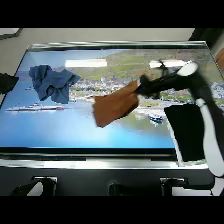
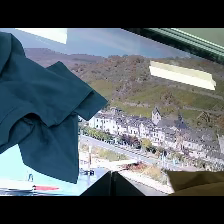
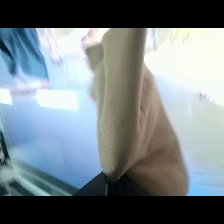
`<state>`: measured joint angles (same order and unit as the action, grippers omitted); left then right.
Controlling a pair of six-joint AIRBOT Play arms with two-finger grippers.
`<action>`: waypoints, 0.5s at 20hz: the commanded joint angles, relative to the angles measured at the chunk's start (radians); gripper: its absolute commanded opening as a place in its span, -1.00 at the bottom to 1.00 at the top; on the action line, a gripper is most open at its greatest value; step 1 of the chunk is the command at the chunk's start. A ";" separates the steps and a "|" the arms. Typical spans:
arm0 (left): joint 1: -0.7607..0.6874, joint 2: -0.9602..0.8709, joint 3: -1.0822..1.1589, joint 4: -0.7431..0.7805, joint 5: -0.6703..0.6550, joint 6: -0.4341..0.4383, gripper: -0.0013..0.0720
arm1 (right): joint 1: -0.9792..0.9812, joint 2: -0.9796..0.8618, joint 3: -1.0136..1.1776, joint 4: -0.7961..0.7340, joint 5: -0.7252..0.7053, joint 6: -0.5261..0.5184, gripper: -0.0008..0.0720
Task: Fold the shirts.
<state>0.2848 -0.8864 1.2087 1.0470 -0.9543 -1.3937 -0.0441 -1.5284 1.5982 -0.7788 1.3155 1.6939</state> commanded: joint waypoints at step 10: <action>0.000 0.000 0.000 0.000 0.002 0.010 -0.88 | -0.670 0.256 0.114 -0.303 0.372 0.315 -0.89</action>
<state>0.2848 -0.8867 1.2087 1.0470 -0.9527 -1.3853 -0.5976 -1.3209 1.7077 -0.9871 1.6268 1.9247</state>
